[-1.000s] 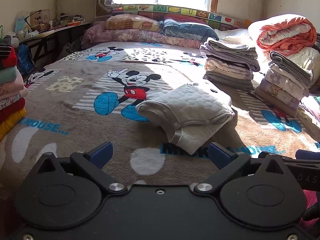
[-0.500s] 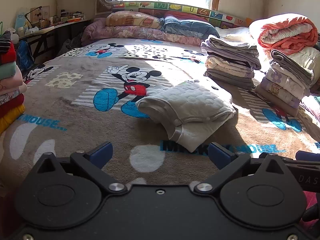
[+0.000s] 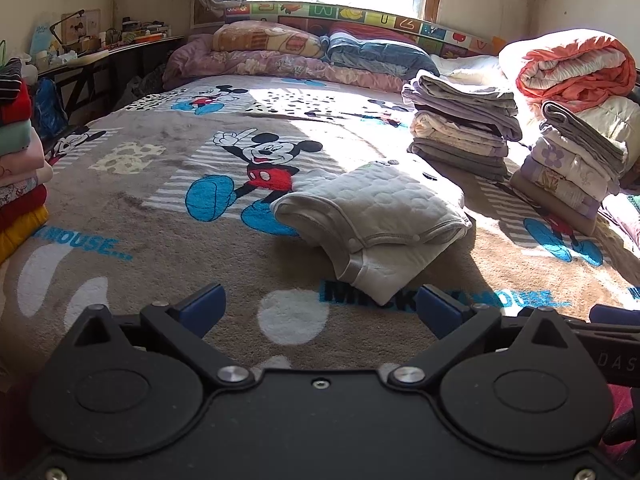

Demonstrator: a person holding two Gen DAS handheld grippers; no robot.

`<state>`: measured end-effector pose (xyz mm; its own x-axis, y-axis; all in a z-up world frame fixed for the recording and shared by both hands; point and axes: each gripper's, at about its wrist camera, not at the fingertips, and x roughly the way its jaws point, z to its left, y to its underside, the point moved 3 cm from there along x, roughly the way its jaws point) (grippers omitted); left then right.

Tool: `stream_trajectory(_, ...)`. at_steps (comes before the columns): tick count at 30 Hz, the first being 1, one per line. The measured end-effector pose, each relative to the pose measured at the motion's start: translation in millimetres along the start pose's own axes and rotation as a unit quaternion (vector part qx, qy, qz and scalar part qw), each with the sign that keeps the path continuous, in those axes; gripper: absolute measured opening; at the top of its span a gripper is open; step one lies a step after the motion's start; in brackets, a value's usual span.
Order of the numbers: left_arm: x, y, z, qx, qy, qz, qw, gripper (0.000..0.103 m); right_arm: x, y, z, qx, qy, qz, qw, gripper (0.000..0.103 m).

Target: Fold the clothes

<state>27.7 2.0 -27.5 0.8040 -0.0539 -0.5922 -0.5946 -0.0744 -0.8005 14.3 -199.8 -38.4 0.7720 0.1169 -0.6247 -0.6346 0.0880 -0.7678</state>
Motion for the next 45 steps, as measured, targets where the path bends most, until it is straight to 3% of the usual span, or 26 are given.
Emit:
stream_trajectory(25, 1, 1, 0, -0.002, 0.004, 0.003, 1.0, 0.103, 2, 1, 1, 0.0, -0.005, 0.002, 1.0, 0.103)
stream_trajectory(33, 8, 3, 3, -0.005, 0.005, 0.007, 1.0, 0.103, 7, 5, -11, 0.023, -0.048, -0.013, 0.999, 0.103)
stream_trajectory(39, 16, 4, 9, -0.001, 0.003, -0.007, 1.0, 0.103, 11, 6, -8, -0.02, -0.038, -0.045, 0.998, 0.103)
stream_trajectory(45, 32, 2, 20, -0.014, 0.019, 0.004, 0.9997, 0.103, 21, 5, -3, -0.067, -0.039, -0.072, 0.994, 0.103)
